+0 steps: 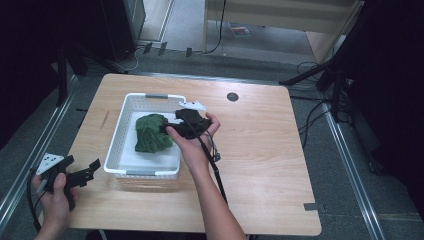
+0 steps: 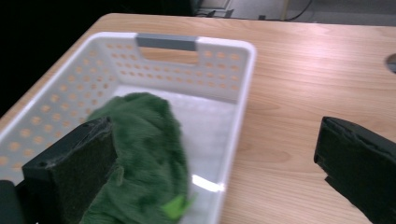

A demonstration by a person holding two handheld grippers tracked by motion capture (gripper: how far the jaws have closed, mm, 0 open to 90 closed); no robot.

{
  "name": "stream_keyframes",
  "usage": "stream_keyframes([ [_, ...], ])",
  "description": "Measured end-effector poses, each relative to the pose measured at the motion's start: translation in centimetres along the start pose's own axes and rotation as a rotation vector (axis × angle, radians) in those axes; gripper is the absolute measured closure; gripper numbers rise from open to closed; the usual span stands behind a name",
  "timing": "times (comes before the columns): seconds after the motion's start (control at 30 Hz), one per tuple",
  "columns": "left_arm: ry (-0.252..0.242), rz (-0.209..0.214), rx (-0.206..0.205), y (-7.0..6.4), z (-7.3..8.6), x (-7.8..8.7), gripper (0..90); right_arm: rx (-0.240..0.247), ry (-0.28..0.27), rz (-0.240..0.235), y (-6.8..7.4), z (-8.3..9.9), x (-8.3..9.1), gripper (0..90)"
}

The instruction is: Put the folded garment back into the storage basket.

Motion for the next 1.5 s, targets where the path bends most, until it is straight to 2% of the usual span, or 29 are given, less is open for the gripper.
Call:
stream_keyframes([
  [0.2, -0.001, -0.003, 0.002, 0.0, 0.0, 0.0, 0.0, -0.057, -0.02, 0.017, -3.4, 0.5, 1.0, 0.0],
  [0.33, -0.001, -0.003, 0.002, 0.0, 0.0, 0.0, 0.0, -0.076, -0.026, 0.04, -5.2, 0.9, 1.5, 0.0],
  [0.57, -0.001, -0.003, 0.002, 0.0, 0.0, 0.0, 0.0, -0.074, -0.028, 0.089, -8.2, 2.1, 2.0, 0.0],
  [0.77, -0.001, -0.003, 0.001, 0.0, 0.0, 0.0, 0.0, -0.101, -0.022, 0.116, -11.0, 3.6, 2.3, 0.0],
  [1.1, -0.006, -0.003, 0.004, 0.0, 0.0, 0.0, 0.0, -0.134, -0.011, 0.161, -14.3, 5.7, 2.8, 0.0],
  [1.5, -0.01, -0.002, 0.007, 0.0, 0.0, 0.1, 0.0, -0.149, -0.003, 0.199, -17.7, 8.4, 3.3, 0.0],
])
Point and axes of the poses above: each handheld gripper's, and its own axes: x roughly backward along the jaws, z roughly out of its underside, y roughly to its left, the point moved 3 cm from there along -x, roughly forward along the jaws, and after that the axes turned 9 degrees about y, right-handed, at the moved point
